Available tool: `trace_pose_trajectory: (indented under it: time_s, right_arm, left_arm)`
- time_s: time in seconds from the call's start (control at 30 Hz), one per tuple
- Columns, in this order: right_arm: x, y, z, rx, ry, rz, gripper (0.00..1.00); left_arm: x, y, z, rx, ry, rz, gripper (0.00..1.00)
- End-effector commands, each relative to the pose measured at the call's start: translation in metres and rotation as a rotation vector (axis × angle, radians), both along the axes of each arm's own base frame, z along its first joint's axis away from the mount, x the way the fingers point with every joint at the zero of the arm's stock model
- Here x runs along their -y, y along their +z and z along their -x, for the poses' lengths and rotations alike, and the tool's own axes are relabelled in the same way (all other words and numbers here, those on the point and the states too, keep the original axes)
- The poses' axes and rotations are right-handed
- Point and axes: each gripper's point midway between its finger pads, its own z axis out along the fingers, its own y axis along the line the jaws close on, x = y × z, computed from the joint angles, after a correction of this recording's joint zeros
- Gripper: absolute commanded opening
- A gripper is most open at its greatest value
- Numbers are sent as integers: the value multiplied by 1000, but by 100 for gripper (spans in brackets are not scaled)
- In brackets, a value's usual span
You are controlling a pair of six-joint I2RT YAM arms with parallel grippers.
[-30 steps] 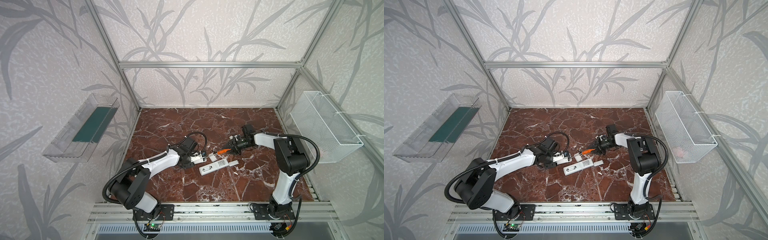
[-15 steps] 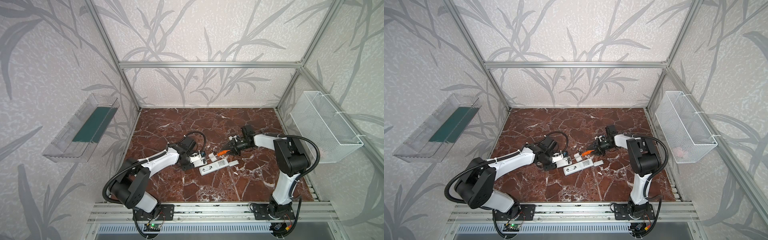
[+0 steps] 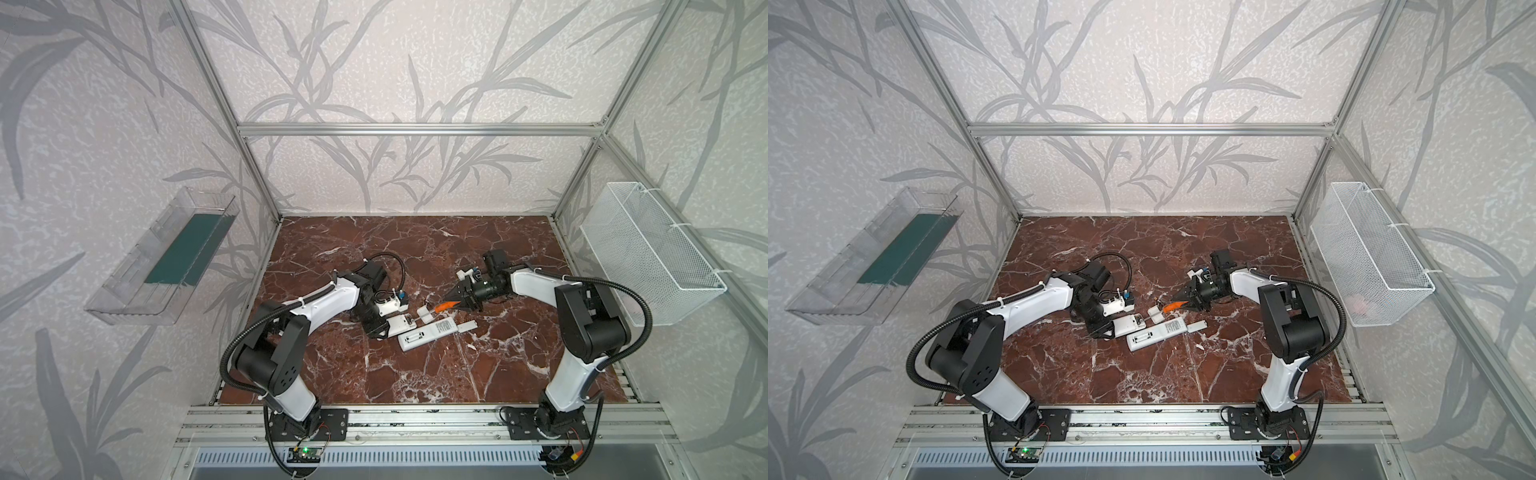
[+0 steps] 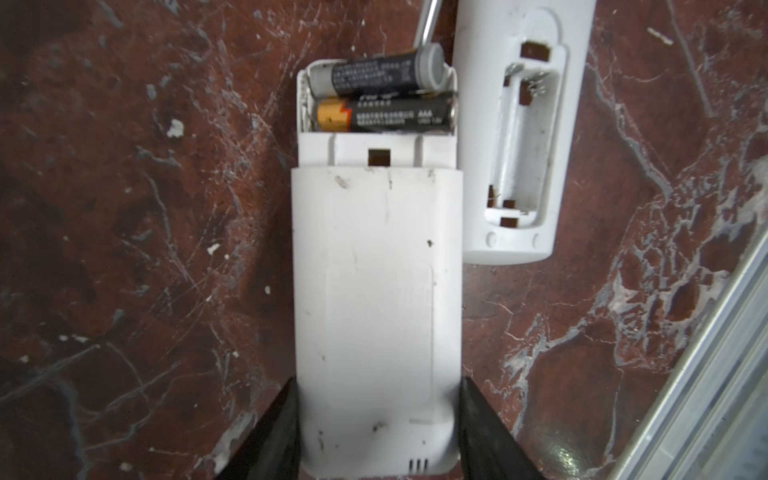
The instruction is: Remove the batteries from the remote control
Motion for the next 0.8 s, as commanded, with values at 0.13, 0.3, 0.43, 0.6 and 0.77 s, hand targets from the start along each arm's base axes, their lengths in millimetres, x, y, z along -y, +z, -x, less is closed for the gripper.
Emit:
trace_pose_trajectory:
  time_s: [0.13,0.3,0.43,0.6,0.77]
  right_arm:
    - [-6,25,4,45,18,-53,0]
    - [-7,34,1,66,13,-60,0]
    - [-7,42,-1,83,11,-65,0]
    - [-7,41,0,82,20,-60,0]
    - [-6,39,0,85,19,-56,0]
  left_arm:
    - [20,15,6,-152,16,123,26]
    - [23,11,13,-255,-1,120,24]
    - [24,8,13,-282,-6,108,23]
    - [15,2,6,-231,-3,45,24]
    - [3,-4,1,-158,-21,-25,28]
